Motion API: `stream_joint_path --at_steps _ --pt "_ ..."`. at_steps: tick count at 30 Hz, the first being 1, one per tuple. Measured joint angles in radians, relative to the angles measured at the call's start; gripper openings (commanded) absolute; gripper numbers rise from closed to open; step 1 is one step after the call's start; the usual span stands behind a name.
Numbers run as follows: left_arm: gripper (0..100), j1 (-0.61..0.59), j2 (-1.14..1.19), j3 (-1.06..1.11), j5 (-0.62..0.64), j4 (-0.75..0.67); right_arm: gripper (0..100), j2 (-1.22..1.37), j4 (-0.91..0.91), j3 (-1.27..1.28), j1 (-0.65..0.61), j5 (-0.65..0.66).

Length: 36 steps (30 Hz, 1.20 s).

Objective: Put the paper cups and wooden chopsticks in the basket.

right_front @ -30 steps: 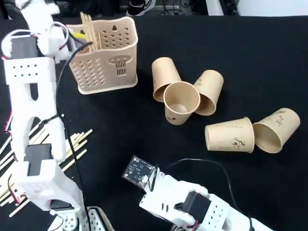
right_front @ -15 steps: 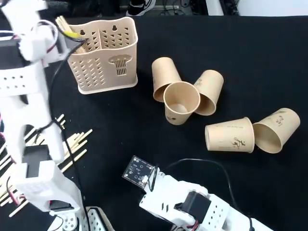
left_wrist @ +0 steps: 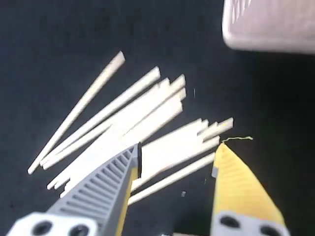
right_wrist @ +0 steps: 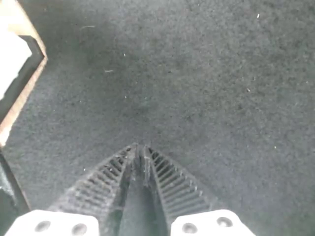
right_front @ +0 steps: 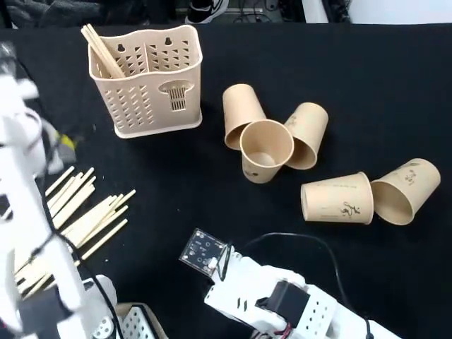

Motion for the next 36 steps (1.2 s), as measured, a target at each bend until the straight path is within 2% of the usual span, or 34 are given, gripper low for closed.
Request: stream_joint_path --at_steps 6,8,11,15,17,22,24,27,31,36 --pt "25 0.000 -0.278 0.471 -0.046 -0.236 1.2 0.000 0.000 0.000 0.018 0.002" --pt "25 0.000 -0.367 0.626 -0.049 -0.321 1.2 0.000 -0.003 0.000 0.049 0.057" --pt "25 0.000 -0.499 0.841 -0.052 -0.446 1.2 0.000 -0.054 0.000 0.127 0.252" --pt "24 0.000 -0.631 1.069 -0.054 -0.615 1.2 0.000 -0.114 -0.034 0.262 0.643" --pt "24 0.000 -0.669 1.158 -0.054 -0.667 3.4 0.000 -0.124 -0.107 0.350 0.764" --pt "24 0.000 -0.697 1.298 -0.054 -0.703 21.8 0.000 -0.121 -0.399 0.555 0.720" --pt "25 0.000 -0.703 1.326 -0.054 -0.706 21.7 0.026 -0.118 -0.512 0.612 0.720" --pt "24 0.000 -0.703 1.356 -0.054 -0.707 21.0 0.213 -0.118 -0.675 0.675 0.718" --pt "24 0.000 -0.703 1.412 -0.054 -0.763 21.6 0.525 -0.118 -0.875 0.690 0.718" --pt "24 0.000 -0.704 1.419 -0.054 -0.764 26.3 0.939 -0.071 -1.112 0.695 0.755"
